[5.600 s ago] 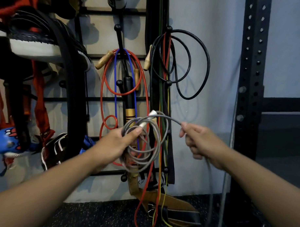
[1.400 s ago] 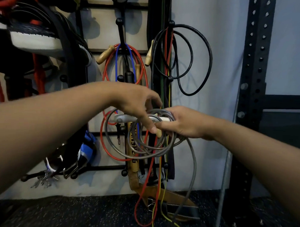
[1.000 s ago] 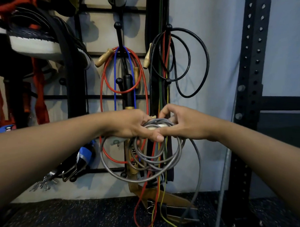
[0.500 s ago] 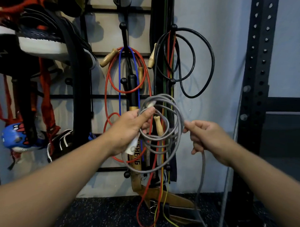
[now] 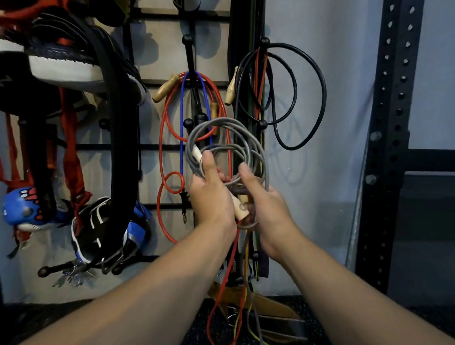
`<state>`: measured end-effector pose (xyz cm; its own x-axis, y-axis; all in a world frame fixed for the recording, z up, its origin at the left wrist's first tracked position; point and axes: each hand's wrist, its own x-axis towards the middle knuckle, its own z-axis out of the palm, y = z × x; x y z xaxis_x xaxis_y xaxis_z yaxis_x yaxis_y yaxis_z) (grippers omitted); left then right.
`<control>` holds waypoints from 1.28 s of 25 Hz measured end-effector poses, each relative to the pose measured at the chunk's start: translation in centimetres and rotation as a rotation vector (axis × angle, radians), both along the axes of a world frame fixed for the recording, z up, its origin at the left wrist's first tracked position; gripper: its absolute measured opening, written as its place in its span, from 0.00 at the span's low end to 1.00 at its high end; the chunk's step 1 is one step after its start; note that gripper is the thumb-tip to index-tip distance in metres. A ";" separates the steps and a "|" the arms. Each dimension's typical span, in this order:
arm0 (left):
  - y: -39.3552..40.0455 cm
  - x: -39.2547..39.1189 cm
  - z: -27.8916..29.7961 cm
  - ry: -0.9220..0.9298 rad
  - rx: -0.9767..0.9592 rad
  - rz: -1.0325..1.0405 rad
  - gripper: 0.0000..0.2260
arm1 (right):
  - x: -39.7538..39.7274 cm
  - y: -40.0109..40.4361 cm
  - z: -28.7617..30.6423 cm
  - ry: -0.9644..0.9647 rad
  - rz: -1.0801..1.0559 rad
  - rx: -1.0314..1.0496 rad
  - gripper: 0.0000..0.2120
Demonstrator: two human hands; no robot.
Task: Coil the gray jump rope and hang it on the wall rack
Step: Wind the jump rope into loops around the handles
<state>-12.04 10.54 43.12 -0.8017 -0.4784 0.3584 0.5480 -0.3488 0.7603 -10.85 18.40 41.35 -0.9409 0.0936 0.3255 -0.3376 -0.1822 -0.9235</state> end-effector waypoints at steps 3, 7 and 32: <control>0.1 0.1 -0.2 -0.023 -0.003 -0.002 0.24 | -0.4 -1.2 0.9 -0.016 -0.109 0.068 0.31; -0.5 -0.4 -1.1 -0.040 0.053 -0.070 0.20 | -0.4 -1.6 0.7 -0.077 -0.076 0.205 0.29; -6.1 2.3 9.5 -0.229 -1.790 -0.516 0.38 | 1.7 4.2 6.2 0.377 -0.007 1.385 0.05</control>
